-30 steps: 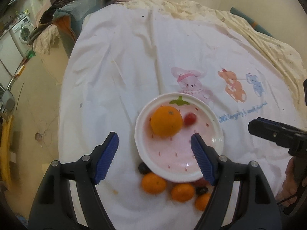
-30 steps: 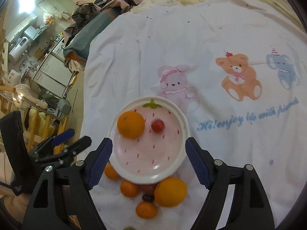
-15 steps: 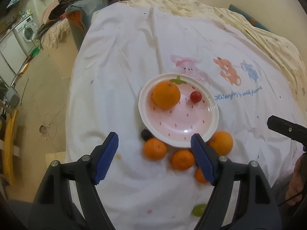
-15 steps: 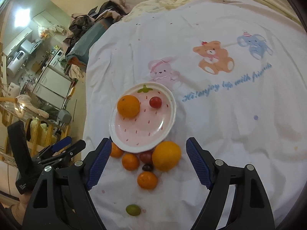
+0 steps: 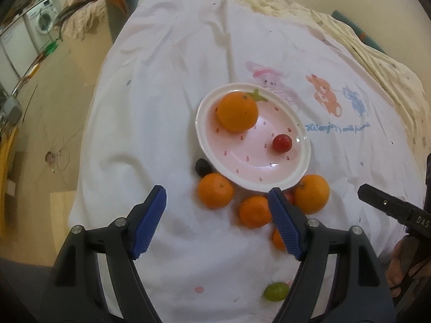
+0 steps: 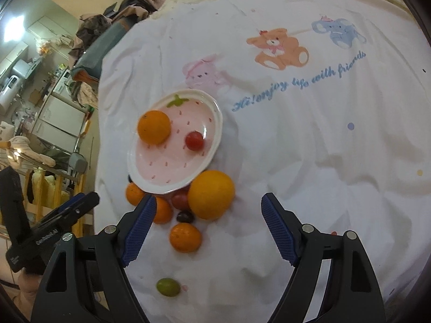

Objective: Organize fruits
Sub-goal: 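Lift both open grippers away from the plate toward the remaining fruit, then grasp the large orange with the right gripper while the left grasps a tangerine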

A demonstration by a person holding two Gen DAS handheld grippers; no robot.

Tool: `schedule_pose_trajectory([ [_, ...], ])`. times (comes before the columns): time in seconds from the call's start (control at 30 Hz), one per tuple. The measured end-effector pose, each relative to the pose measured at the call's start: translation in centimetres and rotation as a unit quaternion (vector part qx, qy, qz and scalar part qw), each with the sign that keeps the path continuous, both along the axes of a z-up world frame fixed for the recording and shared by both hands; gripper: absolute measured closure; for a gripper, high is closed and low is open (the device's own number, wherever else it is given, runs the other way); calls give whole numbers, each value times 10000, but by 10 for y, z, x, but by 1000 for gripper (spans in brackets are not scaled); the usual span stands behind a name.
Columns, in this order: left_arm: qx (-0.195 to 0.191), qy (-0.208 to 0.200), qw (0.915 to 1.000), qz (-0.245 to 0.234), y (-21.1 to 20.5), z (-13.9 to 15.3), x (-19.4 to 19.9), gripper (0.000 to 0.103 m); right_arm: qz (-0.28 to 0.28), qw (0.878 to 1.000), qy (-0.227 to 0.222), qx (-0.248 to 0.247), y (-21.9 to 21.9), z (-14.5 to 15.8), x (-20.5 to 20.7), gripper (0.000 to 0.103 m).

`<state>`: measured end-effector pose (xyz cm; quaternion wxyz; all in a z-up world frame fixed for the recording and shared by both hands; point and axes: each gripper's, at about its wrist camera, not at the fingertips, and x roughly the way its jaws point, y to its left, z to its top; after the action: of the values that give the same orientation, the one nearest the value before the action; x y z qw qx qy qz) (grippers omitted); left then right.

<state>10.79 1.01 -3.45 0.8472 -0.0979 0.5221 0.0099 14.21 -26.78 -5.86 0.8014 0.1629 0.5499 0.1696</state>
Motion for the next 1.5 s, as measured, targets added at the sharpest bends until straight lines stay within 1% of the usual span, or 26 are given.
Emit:
schedule_pose_trajectory([
  [0.17, -68, 95, 9999, 34, 3, -6, 2, 28, -141, 9994, 250, 192, -4, -12, 6, 21],
  [0.27, -179, 115, 9997, 80, 6, -7, 2, 28, -100, 9989, 456, -20, 0, -24, 9, 21],
  [0.33, -197, 121, 9997, 116, 7, -8, 4, 28, 39, 9975, 694, -111, 7, -35, 10, 21],
  [0.43, -271, 166, 9993, 201, 11, -9, 6, 28, 183, 9954, 911, -232, 16, -49, 14, 21],
  [0.57, -338, 242, 9987, 294, 16, -13, 8, 28, 436, 9948, 900, -201, 32, -54, 23, 21],
  [0.67, -331, 256, 9985, 339, 19, -14, 9, 28, 421, 9944, 965, -87, 36, -60, 30, 21],
  [0.7, -328, 261, 9985, 355, 19, -14, 9, 28, 399, 9939, 1028, -20, 37, -63, 33, 22],
  [0.8, -326, 295, 9982, 413, 22, -16, 11, 28, 376, 9922, 1191, 60, 40, -74, 38, 32],
  [0.83, -330, 303, 9981, 424, 23, -17, 11, 28, 361, 9918, 1223, 58, 40, -76, 39, 33],
  [0.87, -335, 306, 9980, 437, 23, -17, 11, 28, 361, 9919, 1220, 28, 40, -76, 39, 34],
  [0.93, -333, 296, 9980, 457, 24, -17, 12, 28, 381, 9917, 1224, 29, 39, -76, 38, 41],
  [1.1, -335, 316, 9979, 450, 24, -18, 12, 28, 416, 9921, 1182, 42, 37, -74, 36, 43],
  [1.2, -266, 275, 9981, 482, 26, -17, 12, 28, 357, 9925, 1166, 103, 32, -70, 35, 44],
  [1.3, -297, 255, 9971, 651, 36, -16, 11, 28, 206, 9940, 1062, 173, 23, -62, 30, 44],
  [1.5, -176, 415, 9915, 1219, 67, -22, 6, 28, 0, 9973, 579, 451, 0, -23, 14, 44],
])
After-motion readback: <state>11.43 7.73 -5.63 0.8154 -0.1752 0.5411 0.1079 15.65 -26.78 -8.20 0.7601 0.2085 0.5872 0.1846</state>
